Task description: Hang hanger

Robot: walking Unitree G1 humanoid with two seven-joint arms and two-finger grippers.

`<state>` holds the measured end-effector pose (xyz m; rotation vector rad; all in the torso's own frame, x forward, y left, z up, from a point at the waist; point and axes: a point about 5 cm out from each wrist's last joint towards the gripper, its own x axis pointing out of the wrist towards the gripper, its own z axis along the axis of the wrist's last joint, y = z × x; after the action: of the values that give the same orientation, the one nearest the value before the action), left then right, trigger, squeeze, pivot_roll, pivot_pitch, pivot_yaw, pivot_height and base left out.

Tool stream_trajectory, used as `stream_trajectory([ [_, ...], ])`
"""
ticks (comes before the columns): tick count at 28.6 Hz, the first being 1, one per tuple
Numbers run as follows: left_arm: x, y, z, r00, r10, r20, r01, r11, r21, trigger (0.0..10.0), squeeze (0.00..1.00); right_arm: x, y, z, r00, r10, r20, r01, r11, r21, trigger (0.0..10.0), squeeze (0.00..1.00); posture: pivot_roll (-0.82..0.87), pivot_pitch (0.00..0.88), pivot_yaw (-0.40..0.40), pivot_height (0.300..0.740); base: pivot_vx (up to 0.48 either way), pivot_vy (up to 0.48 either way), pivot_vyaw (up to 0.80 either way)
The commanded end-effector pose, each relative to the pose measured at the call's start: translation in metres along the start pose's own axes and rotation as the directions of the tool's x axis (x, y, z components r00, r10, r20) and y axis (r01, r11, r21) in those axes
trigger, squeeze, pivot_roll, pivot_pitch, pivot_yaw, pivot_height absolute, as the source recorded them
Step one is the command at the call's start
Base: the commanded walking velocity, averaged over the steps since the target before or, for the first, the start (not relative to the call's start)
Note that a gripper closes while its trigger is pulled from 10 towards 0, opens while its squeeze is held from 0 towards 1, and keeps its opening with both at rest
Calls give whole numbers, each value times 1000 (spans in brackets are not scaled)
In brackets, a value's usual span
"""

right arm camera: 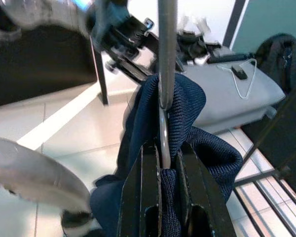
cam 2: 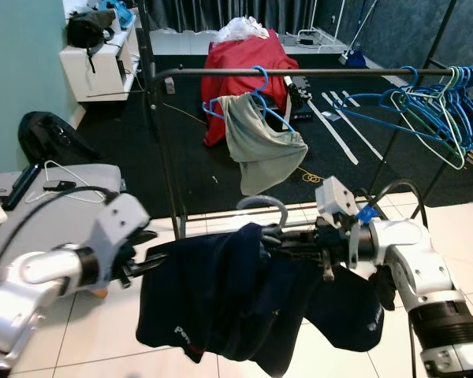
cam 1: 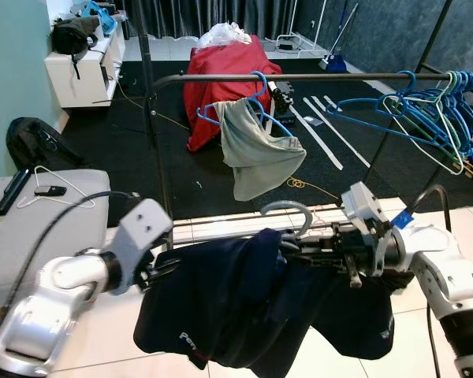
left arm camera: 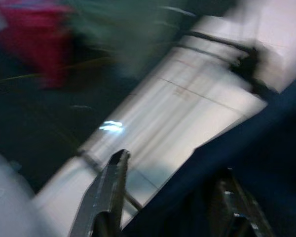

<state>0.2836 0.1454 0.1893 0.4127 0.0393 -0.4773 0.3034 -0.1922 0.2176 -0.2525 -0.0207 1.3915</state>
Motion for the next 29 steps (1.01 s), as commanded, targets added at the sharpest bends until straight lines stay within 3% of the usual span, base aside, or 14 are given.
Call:
stream_trajectory([
  [1,5,-5,-3,985,170,-4,-170,985,-19,10000,522,3,-1,14,998,-3,69,5,1000,-31,0,0,-131,110,-55,740,0,0,0],
  [2,5,-5,-3,985,170,-4,-170,985,-19,10000,522,3,-1,14,998,-3,69,5,1000,-31,0,0,-131,110,-55,740,0,0,0],
  [3,6,-7,-5,968,251,-11,-251,967,-54,10000,925,6,-1,17,996,-3,85,6,999,-35,0,0,-136,111,-53,740,0,0,0],
  [4,6,-7,-5,968,251,-11,-251,967,-54,10000,925,6,-1,17,996,-3,85,6,999,-35,0,0,-136,111,-53,740,0,0,0],
  [5,5,-6,-8,956,293,-19,-294,952,-87,10000,1000,8,-1,19,996,-4,94,8,999,-41,0,0,-134,112,-55,740,0,0,0],
  [10,2,-5,-8,957,288,-17,-288,947,-142,10000,1000,9,-2,21,995,-12,103,18,999,-50,0,0,-133,113,-57,740,0,0,0],
  [11,1,-6,-6,963,269,3,-265,951,-157,10000,0,8,-4,22,995,-22,101,28,998,-59,0,0,-130,113,-58,740,0,0,0],
  [17,-5,3,-5,955,289,67,-272,943,-193,10000,0,6,-9,22,994,-61,90,68,995,-72,0,0,-126,112,-58,740,0,0,0],
  [20,-19,17,-14,958,235,163,-187,947,-263,10000,0,2,-12,20,993,-92,76,98,992,-75,0,0,-127,111,-56,740,0,0,0],
  [22,-19,17,-14,958,235,163,-187,947,-263,10000,0,2,-12,20,993,-92,76,98,992,-75,0,0,-127,111,-56,740,0,0,0],
  [25,-32,16,-29,974,138,180,-74,944,-321,10000,0,1,-13,20,992,-101,73,107,992,-72,0,0,-126,111,-54,740,0,0,0],
  [29,-36,12,-34,978,114,176,-50,942,-332,10000,0,1,-14,20,992,-104,73,109,991,-72,0,0,-125,111,-57,740,0,0,0],
])
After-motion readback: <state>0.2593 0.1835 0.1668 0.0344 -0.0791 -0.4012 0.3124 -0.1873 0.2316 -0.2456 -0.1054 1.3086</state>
